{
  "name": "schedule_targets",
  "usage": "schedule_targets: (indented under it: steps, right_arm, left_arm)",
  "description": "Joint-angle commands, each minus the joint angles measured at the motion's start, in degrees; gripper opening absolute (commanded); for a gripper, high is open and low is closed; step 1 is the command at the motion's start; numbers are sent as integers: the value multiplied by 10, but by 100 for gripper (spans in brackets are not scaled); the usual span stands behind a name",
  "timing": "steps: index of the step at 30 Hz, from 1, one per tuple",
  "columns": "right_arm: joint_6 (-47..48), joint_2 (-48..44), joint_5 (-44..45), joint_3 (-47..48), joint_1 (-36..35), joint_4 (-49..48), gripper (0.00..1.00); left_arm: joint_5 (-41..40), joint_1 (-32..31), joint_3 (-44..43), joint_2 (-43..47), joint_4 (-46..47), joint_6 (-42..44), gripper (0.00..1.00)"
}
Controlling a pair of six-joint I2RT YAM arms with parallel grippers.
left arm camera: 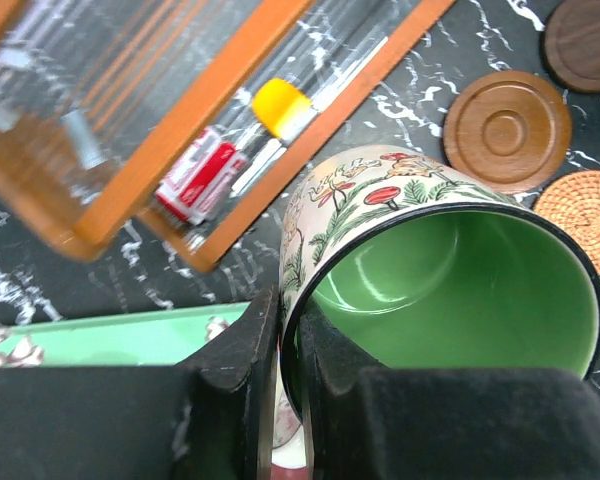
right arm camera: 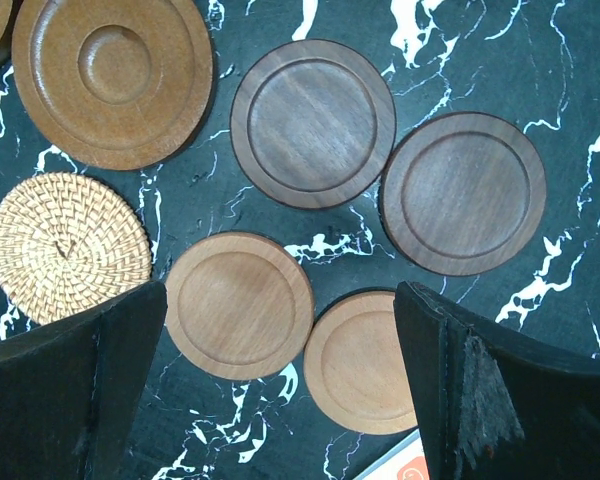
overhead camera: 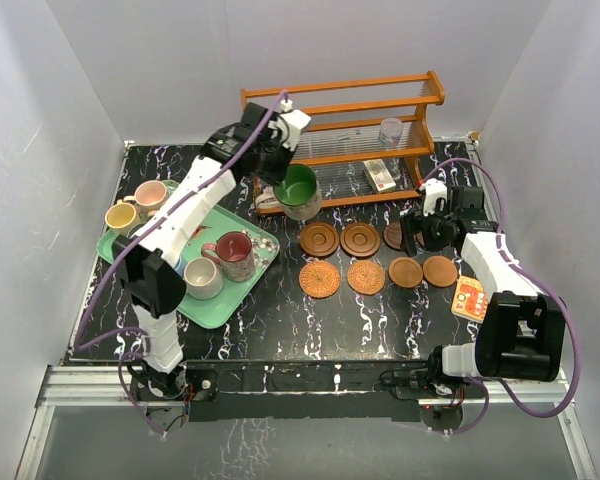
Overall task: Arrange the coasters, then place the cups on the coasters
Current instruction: Place the cup on the coaster.
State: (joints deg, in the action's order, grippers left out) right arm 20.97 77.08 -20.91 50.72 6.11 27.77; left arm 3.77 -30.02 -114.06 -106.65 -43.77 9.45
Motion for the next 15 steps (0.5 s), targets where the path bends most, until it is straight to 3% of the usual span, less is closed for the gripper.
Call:
schedule_targets:
  steps: [1,15]
  right_arm:
    - [-4,-19,-2,-6,12,-37,97]
    - [-1,-4,3,-7,16,-38,97]
  left_arm:
    - [-17,-26,-51,-24,21,-37,0]
    - [8,-55,-60,-114,-2,-68,0]
